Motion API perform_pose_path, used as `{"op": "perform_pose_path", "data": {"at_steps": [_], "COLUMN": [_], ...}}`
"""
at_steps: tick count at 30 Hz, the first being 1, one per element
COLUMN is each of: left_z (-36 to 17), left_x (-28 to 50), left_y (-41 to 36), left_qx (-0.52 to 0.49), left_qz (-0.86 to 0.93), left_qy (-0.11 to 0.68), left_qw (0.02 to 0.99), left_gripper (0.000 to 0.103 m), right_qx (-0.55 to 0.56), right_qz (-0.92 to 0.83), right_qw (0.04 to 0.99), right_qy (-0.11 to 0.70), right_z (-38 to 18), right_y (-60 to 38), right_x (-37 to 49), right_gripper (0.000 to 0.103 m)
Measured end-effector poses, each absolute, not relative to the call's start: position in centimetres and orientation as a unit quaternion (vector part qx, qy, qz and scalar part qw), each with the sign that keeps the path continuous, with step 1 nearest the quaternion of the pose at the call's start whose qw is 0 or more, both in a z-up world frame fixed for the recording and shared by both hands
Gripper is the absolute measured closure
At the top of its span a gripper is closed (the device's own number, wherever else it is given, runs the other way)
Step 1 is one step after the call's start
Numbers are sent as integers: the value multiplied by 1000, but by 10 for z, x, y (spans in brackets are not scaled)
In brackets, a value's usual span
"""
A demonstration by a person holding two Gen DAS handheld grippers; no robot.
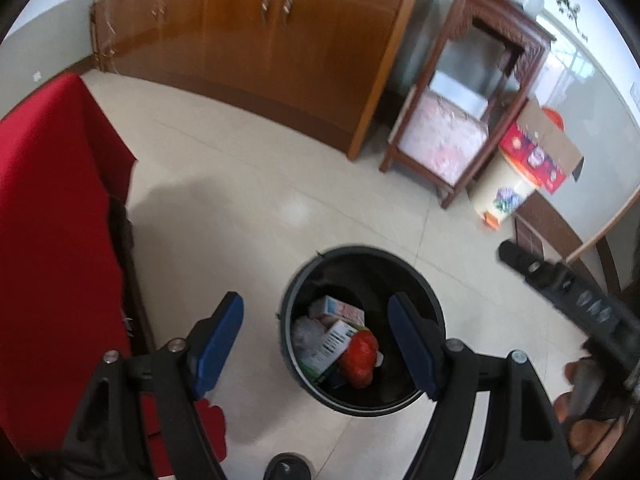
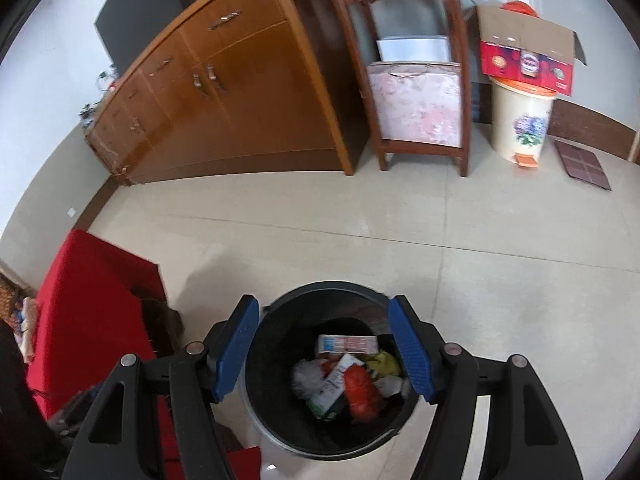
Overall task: Collect trash
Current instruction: 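Move both tools back over the table, then grasp the blue-white paper cup with the left tool while the right tool grasps the beige cloth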
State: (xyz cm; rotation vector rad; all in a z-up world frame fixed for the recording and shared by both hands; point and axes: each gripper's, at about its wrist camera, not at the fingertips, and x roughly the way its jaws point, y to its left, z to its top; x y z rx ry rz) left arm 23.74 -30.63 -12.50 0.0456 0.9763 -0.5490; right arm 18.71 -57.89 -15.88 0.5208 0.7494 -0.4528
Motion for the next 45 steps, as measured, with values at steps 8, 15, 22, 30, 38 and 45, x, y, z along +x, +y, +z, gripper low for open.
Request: {"op": "perform_pose_path", "data": {"at_steps": [8,15,22,30,38,45], "left_z": [-74,-47,-34,-33,-40,-50], "left_x": [228,222,220,217,224,234], "left_y": [-252,-193,-122,-35,28,58], "left_qx": [12,-11,-27,-55,-80,-86], "left_qz": [-227,-178,-113,-40,15,41], "left_qy": [421,392,371,360,358,356], "left_qw": [878,902,921,930,930,929], "left_gripper": [26,26,25,25,24,25], "right_qx": [203,197,166,163,132,112], "right_qz": [-167,-121,-65,-5,47,78], "right_qw": [892,913,930,938,940,938], "right_qy": [368,336,320,306,313,318], "right_z": [-141,-109,-89,-79,-79,-83], "right_y": [-518,-457,-393,-325,-252,-204], "right_x": [204,206,230,263,292,314], "right_gripper": [30,20,20,20,20,20]}}
